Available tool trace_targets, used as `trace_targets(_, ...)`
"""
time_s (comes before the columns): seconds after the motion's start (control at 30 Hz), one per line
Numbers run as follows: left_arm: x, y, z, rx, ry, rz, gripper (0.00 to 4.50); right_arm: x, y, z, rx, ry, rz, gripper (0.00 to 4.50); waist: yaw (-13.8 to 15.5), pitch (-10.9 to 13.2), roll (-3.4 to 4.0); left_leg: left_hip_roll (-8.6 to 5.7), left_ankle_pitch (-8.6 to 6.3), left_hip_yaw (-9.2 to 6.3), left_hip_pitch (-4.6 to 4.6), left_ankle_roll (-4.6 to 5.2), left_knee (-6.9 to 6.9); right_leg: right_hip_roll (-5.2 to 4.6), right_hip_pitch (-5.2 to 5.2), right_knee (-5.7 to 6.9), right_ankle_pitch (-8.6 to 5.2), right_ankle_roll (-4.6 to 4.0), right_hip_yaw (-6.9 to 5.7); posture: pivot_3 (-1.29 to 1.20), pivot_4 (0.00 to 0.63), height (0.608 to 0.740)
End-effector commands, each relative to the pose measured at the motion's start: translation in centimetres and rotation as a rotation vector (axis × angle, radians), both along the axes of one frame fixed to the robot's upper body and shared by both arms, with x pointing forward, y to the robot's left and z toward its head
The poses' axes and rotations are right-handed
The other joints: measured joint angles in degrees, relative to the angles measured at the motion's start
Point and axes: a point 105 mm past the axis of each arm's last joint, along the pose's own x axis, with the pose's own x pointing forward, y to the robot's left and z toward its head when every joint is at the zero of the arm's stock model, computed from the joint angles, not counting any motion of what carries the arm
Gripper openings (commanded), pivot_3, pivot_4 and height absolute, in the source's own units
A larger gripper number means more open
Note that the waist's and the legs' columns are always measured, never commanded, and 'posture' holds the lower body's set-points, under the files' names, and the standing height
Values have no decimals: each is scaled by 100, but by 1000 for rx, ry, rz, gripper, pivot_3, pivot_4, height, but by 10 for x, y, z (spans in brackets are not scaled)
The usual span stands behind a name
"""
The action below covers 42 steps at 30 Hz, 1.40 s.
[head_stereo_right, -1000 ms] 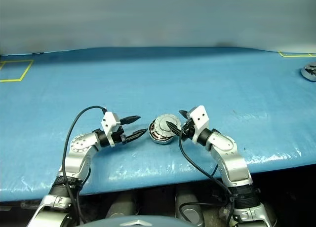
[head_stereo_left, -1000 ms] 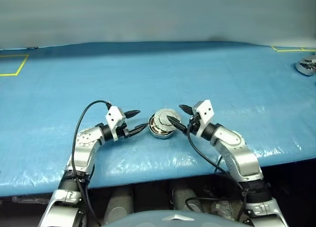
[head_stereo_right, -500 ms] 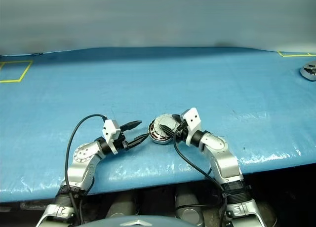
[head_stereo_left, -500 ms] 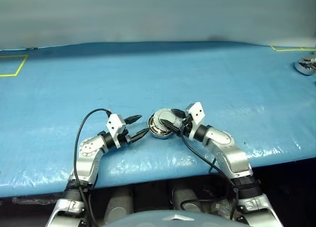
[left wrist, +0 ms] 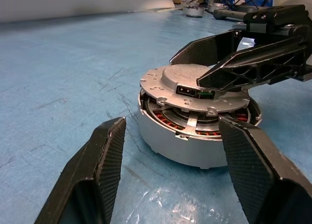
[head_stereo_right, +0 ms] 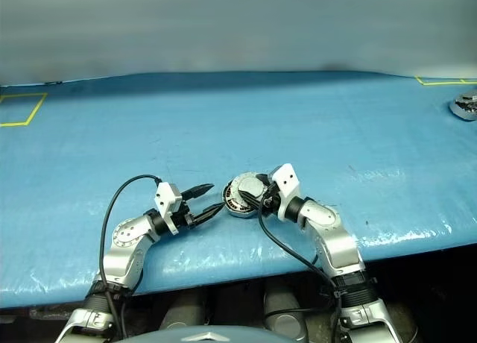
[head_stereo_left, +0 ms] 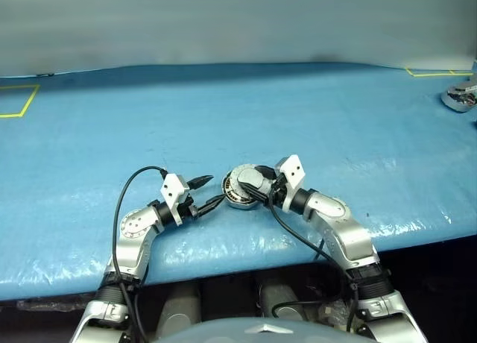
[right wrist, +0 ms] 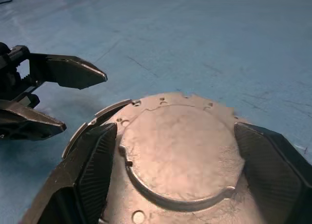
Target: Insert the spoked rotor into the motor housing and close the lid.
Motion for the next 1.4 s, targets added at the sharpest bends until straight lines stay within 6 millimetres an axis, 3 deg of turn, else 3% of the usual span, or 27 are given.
trace_targets(0.03,0,-1,6,-6,-37,-4,3215,-1,4,-4,-26,-8,14,4462,0,0,0,0,0,0,0,0,0,0,0,0,0,0,0,0,150,740)
trace_targets(0.27,1,0,5,1,-39,1,3215,3,4,-8,-15,17,-19,4462,-4,0,0,0,0,0,0,0,0,0,0,0,0,0,0,0,150,740)
trace_targets(0.37,1,1,4,12,-41,3,3215,4,3,-8,-11,22,-24,3887,-1,0,-1,0,0,0,1,0,0,0,1,0,0,0,0,0,150,740)
trace_targets(0.43,0,1,3,16,-40,2,3215,3,7,-1,19,23,-23,3264,-1,0,0,0,0,0,1,0,0,0,1,0,0,0,0,0,150,740)
trace_targets(0.63,-2,-1,0,18,-29,-1,3215,0,15,15,-15,-11,-10,3240,-2,0,0,0,0,0,-1,0,-1,0,-1,0,0,0,0,0,150,740)
trace_targets(0.9,-7,1,-11,58,-6,-2,3215,0,16,22,-197,-77,-80,3240,4,0,0,0,0,-1,-8,0,-9,0,-11,-3,-3,-4,-1,0,150,740)
trace_targets(1.07,-7,1,-12,53,1,5,3215,-5,27,31,-221,-106,-86,3240,0,0,-1,0,0,0,-9,0,-7,-1,-12,-3,-3,-4,-1,0,150,740)
trace_targets(1.4,-10,-5,-17,52,21,1,3215,-15,40,38,-115,45,-120,3240,0,0,-1,2,0,-2,-18,0,-11,-1,-23,-1,-4,-6,-3,0,150,740)
